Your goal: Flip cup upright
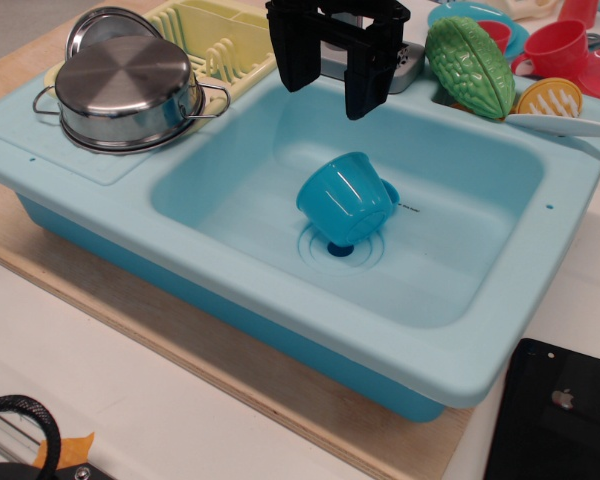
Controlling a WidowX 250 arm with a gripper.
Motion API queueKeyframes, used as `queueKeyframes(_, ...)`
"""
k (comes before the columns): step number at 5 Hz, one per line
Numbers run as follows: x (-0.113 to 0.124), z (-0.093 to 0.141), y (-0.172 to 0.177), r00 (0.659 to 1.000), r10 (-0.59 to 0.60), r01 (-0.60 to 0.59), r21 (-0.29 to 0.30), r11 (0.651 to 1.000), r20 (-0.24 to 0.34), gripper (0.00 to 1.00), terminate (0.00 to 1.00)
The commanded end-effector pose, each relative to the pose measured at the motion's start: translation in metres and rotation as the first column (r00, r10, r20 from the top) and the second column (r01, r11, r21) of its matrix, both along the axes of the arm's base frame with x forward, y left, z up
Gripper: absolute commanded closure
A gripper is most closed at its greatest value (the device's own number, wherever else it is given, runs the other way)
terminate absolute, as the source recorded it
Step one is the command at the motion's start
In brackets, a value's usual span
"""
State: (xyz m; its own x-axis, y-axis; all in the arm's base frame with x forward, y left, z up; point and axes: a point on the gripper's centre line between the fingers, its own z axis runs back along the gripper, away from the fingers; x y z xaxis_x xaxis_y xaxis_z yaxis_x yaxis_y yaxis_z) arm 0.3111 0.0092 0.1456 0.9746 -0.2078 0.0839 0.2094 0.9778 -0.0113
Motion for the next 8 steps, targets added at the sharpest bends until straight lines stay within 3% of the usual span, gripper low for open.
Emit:
queueKeyframes(1, 0.000, 0.000, 0.000, 1.000, 0.000, 0.000, 0.000, 1.000, 0.000, 0.00, 0.00)
queueKeyframes(2, -0.004, -0.004, 0.003, 0.999, 0.032, -0.034, -0.069, 0.997, -0.031, 0.00, 0.00)
queueKeyframes(4, -0.007, -0.013, 0.003, 0.988, 0.086, -0.103, -0.138, 0.985, -0.128, 0.00, 0.00)
queueKeyframes(8, -0.013, -0.038, -0.016, 0.988, 0.071, -0.106, -0.268, 0.957, -0.136, 0.00, 0.00)
